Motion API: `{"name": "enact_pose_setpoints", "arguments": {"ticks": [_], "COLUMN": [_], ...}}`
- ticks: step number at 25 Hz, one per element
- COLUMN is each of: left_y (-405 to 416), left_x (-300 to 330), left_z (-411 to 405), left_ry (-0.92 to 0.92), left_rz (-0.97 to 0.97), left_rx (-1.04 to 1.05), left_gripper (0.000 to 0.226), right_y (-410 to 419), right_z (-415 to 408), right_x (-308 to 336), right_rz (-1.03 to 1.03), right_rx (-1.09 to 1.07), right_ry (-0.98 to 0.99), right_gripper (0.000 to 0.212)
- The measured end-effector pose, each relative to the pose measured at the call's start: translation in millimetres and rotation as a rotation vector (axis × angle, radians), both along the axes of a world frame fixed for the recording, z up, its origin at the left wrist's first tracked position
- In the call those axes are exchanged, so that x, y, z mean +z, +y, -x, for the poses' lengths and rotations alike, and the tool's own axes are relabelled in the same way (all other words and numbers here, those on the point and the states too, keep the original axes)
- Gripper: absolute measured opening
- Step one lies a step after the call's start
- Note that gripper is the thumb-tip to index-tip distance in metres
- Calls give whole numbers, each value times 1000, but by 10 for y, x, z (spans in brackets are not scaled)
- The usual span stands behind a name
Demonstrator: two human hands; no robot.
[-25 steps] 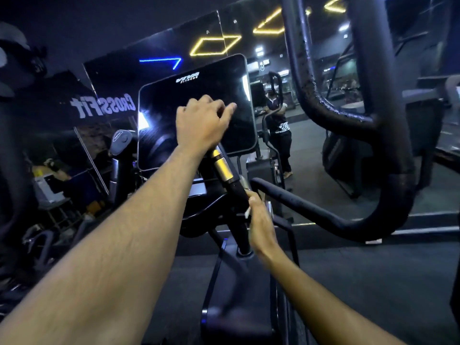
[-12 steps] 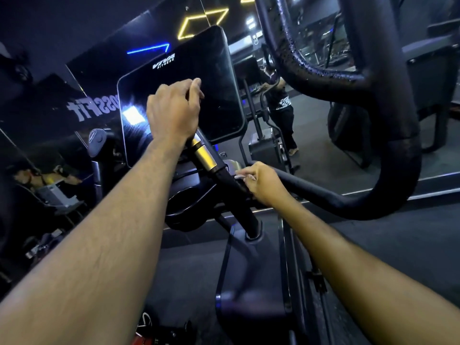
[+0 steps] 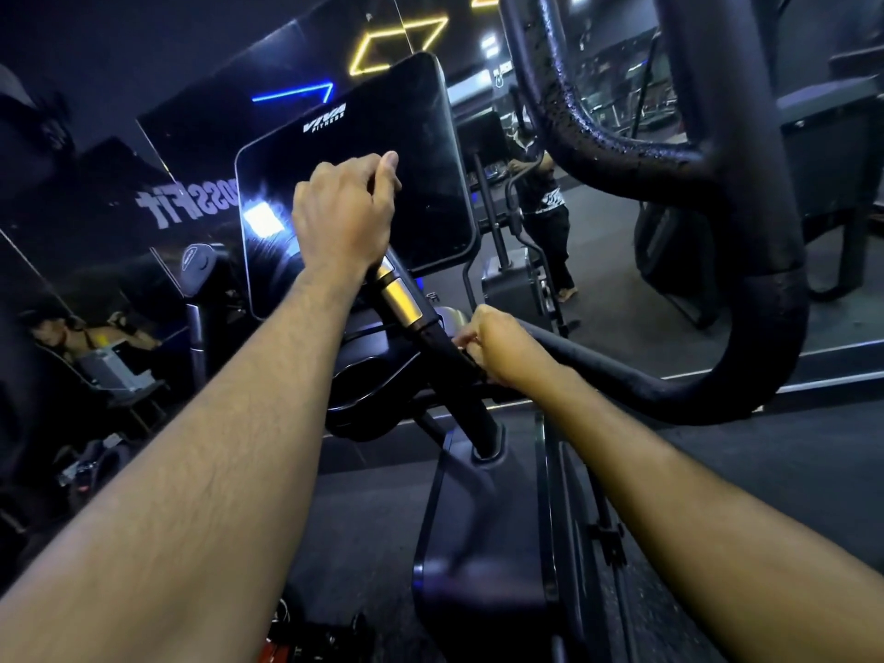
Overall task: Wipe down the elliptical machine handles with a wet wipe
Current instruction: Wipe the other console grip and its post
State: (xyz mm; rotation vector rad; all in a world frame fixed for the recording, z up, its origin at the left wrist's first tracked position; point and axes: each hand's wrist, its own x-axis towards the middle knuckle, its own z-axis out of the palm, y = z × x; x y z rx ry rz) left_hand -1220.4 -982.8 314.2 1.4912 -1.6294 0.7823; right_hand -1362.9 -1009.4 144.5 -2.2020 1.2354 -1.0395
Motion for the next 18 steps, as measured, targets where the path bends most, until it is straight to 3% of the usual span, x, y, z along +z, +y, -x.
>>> {"name": "enact_pose_setpoints", "arguments": {"ticks": [3, 7, 11, 18], "left_y": [9, 16, 10, 21], "left_x": [6, 14, 5, -6], "left_z": [-8, -3, -5, -10], "left_ry": [9, 22, 25, 8], "left_rz": [-8, -1, 7, 20], "left_rx": [-14, -21, -27, -29], "left_gripper": [51, 50, 50, 50], "right_y": [-50, 261, 419, -61], "right_z": [-15, 123, 169, -12], "right_x": [23, -81, -117, -26], "right_rz": [45, -245, -302, 23], "right_rx": [-14, 153, 188, -28], "right_ry": [75, -211, -310, 41], "right_gripper": [33, 34, 29, 32]}}
